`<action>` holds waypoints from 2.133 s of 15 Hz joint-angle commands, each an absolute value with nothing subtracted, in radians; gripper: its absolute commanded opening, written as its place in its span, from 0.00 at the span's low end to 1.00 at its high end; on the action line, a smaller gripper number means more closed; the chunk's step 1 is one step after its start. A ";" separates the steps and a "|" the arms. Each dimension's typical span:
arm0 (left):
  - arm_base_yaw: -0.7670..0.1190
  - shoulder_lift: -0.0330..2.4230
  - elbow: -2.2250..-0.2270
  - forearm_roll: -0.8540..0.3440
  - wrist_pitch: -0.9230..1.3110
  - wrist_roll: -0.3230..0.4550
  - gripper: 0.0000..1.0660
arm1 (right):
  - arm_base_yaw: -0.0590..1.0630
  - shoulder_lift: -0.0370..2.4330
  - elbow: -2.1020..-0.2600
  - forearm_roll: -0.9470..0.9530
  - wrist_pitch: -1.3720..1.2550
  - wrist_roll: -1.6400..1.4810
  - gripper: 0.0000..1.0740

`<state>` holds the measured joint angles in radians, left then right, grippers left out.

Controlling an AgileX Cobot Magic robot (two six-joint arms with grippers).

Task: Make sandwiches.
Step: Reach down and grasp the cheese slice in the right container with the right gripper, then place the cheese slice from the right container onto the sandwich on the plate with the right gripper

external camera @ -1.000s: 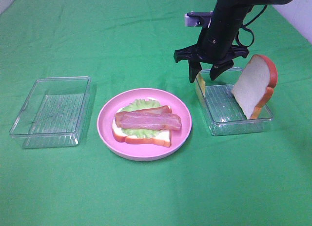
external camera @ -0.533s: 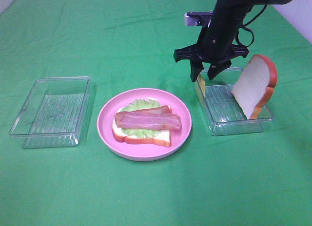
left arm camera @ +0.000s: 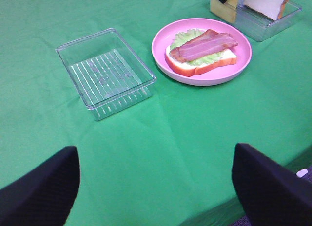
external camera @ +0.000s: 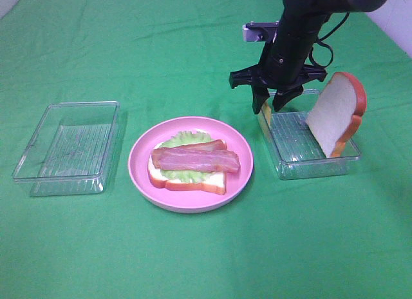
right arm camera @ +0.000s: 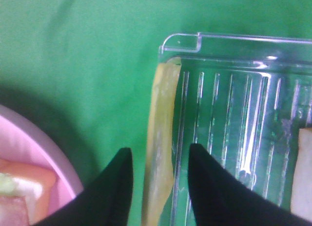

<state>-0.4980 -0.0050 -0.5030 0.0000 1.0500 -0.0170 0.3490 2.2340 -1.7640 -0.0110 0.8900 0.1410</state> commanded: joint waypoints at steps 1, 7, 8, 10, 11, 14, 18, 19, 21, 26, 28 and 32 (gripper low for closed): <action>-0.497 -0.024 -0.500 0.000 1.039 -0.016 0.75 | 0.346 2.234 -1.769 -0.025 0.891 0.126 0.11; -0.497 -0.024 -0.500 0.000 1.039 -0.016 0.75 | 0.346 2.216 -1.792 -0.030 0.961 0.126 0.00; -0.497 -0.024 -0.500 0.000 1.039 -0.016 0.75 | 0.346 2.189 -1.797 -0.030 0.979 0.126 0.00; -0.497 -0.024 -0.500 0.000 1.039 -0.016 0.75 | 0.347 2.090 -1.797 0.018 0.995 0.103 0.00; -0.497 -0.024 -0.500 0.000 1.039 -0.016 0.75 | 0.347 2.057 -1.797 0.083 1.008 0.061 0.00; -0.497 -0.024 -0.500 0.000 1.039 -0.016 0.75 | 0.350 2.033 -1.797 0.286 1.052 -0.067 0.00; -0.497 -0.024 -0.500 0.000 1.039 -0.016 0.75 | 0.387 2.075 -1.685 0.745 1.099 -0.369 0.00; -0.497 -0.024 -0.500 0.000 1.039 -0.016 0.75 | 0.413 2.100 -1.678 0.771 1.096 -0.388 0.00; -0.497 -0.024 -0.500 0.000 1.039 -0.016 0.75 | 0.479 2.167 -1.678 0.791 1.051 -0.393 0.00; -0.497 -0.024 -0.500 0.000 1.039 -0.016 0.75 | 0.486 2.232 -1.678 0.670 0.990 -0.263 0.00; -0.497 -0.024 -0.500 0.000 1.039 -0.016 0.75 | 0.486 2.232 -1.678 0.586 0.954 -0.178 0.00; -0.497 -0.024 -0.500 0.000 1.039 -0.016 0.75 | 0.486 2.231 -1.678 0.477 0.930 -0.057 0.08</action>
<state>-0.4980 -0.0050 -0.5030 0.0000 1.0500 -0.0170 0.4880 2.2340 -1.6820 0.4970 0.9350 -0.0830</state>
